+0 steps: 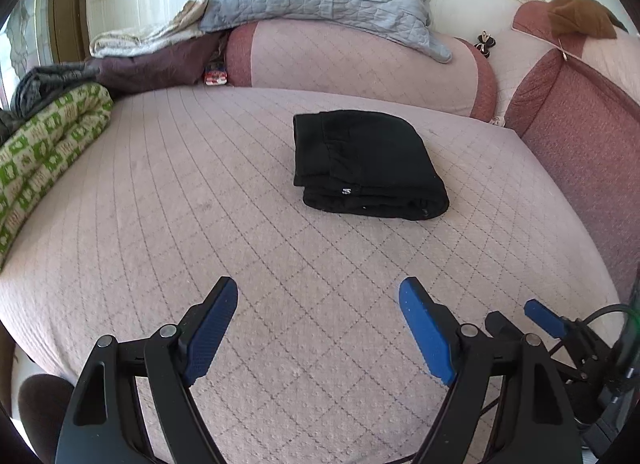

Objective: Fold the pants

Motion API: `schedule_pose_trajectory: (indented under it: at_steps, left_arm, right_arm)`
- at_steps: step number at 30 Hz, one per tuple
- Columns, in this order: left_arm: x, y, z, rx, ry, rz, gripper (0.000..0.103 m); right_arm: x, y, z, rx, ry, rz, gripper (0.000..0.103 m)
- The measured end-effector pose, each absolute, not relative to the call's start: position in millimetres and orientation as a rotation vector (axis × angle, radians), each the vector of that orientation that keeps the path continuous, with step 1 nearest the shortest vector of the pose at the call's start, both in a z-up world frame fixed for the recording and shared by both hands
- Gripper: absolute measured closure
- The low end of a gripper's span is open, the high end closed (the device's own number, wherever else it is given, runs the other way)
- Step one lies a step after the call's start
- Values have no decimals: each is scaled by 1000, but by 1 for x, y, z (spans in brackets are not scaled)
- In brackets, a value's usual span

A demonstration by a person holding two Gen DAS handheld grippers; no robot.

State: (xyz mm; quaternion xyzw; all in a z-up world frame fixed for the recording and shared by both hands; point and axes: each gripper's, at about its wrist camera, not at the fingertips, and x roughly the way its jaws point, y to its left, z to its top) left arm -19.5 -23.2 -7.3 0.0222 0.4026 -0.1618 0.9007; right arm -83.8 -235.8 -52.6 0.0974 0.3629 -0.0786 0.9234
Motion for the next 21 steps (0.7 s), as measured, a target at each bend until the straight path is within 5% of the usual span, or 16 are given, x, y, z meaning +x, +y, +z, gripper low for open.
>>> schedule_pose_trajectory:
  at_steps: [21]
  left_arm:
    - [-32,-41,-14,189,797,-266,21]
  right_arm:
    - [-85,-243,-52,196,763,-237,29]
